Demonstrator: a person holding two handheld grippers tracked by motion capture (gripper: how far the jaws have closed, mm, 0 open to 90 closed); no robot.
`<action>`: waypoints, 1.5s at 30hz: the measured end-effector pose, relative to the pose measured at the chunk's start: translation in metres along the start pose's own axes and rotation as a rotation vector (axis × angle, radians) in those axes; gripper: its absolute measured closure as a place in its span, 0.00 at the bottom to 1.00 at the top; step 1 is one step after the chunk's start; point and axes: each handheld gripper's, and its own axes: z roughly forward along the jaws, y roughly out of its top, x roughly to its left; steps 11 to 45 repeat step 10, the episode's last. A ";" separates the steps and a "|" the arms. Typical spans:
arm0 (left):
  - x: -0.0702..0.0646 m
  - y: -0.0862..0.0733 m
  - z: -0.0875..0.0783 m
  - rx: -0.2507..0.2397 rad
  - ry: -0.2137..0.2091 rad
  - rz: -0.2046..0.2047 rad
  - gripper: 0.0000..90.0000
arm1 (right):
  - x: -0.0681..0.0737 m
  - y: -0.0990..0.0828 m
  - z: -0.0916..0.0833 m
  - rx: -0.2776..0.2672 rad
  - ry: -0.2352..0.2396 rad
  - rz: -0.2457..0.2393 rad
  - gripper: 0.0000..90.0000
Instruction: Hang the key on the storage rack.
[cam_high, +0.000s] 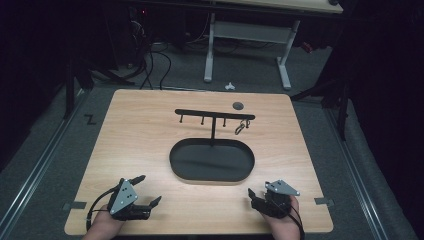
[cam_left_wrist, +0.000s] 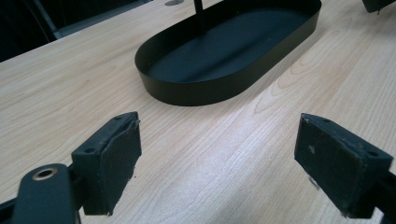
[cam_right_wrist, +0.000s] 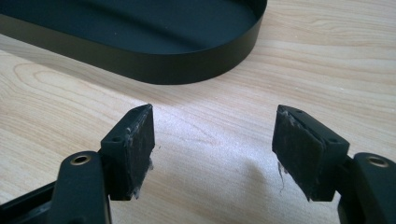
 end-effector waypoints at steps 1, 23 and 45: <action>0.000 0.000 0.000 -0.001 -0.002 0.001 0.17 | 0.000 0.000 0.001 -0.002 -0.003 -0.003 0.33; 0.003 0.000 -0.004 -0.010 -0.002 -0.002 0.17 | -0.002 -0.001 0.001 0.005 -0.023 0.016 0.33; 0.003 0.000 -0.004 -0.010 -0.002 -0.002 0.17 | -0.002 -0.001 0.001 0.005 -0.023 0.016 0.33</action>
